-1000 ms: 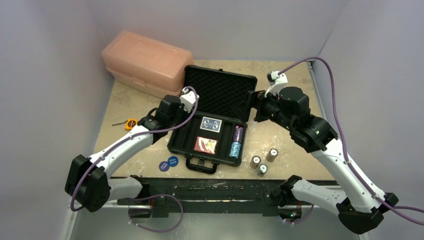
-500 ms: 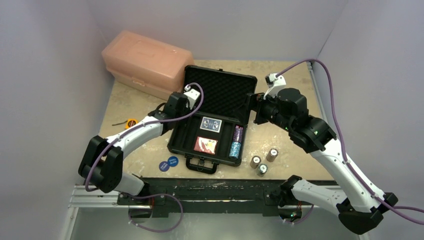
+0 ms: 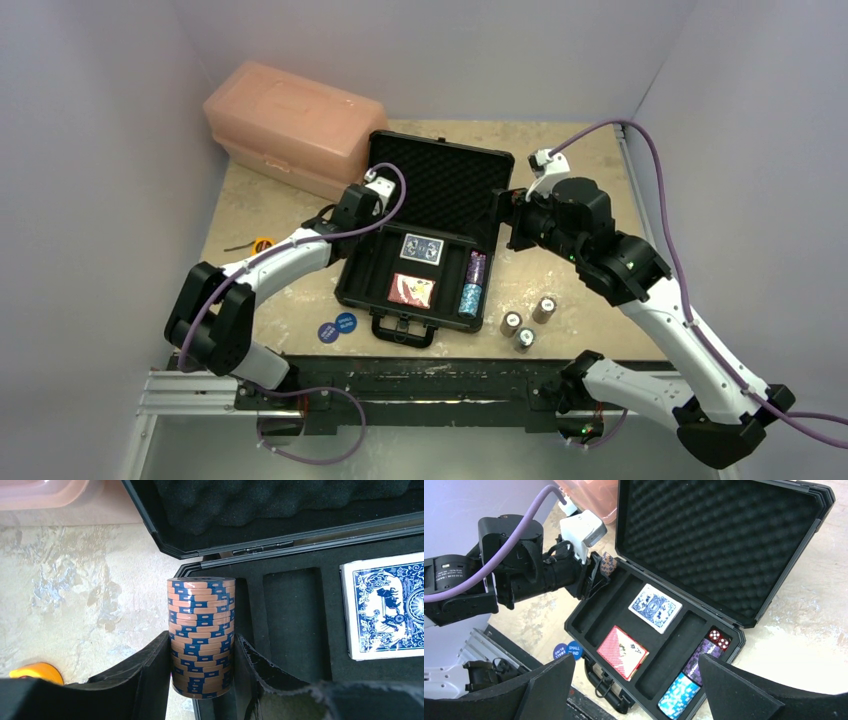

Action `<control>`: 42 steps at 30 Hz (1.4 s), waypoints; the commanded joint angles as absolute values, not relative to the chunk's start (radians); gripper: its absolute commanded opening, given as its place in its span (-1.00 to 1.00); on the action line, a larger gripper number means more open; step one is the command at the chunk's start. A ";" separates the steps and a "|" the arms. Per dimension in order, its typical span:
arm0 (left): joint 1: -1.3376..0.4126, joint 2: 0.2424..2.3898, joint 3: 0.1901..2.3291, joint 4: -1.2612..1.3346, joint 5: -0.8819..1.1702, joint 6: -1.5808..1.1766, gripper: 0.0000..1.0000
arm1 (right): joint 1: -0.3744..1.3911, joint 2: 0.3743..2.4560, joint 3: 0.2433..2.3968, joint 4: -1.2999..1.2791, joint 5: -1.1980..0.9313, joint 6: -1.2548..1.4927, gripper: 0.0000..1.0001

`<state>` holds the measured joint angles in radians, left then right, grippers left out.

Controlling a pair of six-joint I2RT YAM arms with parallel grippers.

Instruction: Pack up texas hold em set

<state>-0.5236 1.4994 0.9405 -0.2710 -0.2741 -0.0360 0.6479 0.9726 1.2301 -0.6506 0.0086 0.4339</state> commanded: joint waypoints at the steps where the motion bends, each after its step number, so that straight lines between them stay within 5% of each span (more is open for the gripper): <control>1: -0.516 1.484 0.984 -0.229 -0.273 -0.077 -0.97 | 0.650 0.965 1.224 -0.647 0.002 0.428 0.96; 11: -0.515 1.493 0.985 -0.246 -0.246 -0.117 -0.38 | 0.650 0.953 1.212 -0.649 -0.025 0.425 0.98; 18: -0.515 1.465 0.975 -0.252 -0.262 -0.122 0.79 | 0.650 0.951 1.210 -0.652 -0.031 0.423 0.98; 39: -0.494 1.082 0.740 -0.017 -0.545 0.041 0.75 | 0.650 0.917 1.175 -0.635 -0.006 0.416 0.98; 42: -0.478 1.048 0.694 0.074 -0.607 0.075 0.86 | 0.650 0.910 1.168 -0.631 -0.006 0.415 0.98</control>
<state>-0.5007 1.0962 0.7403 -0.0708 -0.4812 0.0086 0.6479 0.9363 1.1763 -0.6643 -0.0170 0.4305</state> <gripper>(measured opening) 0.888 0.987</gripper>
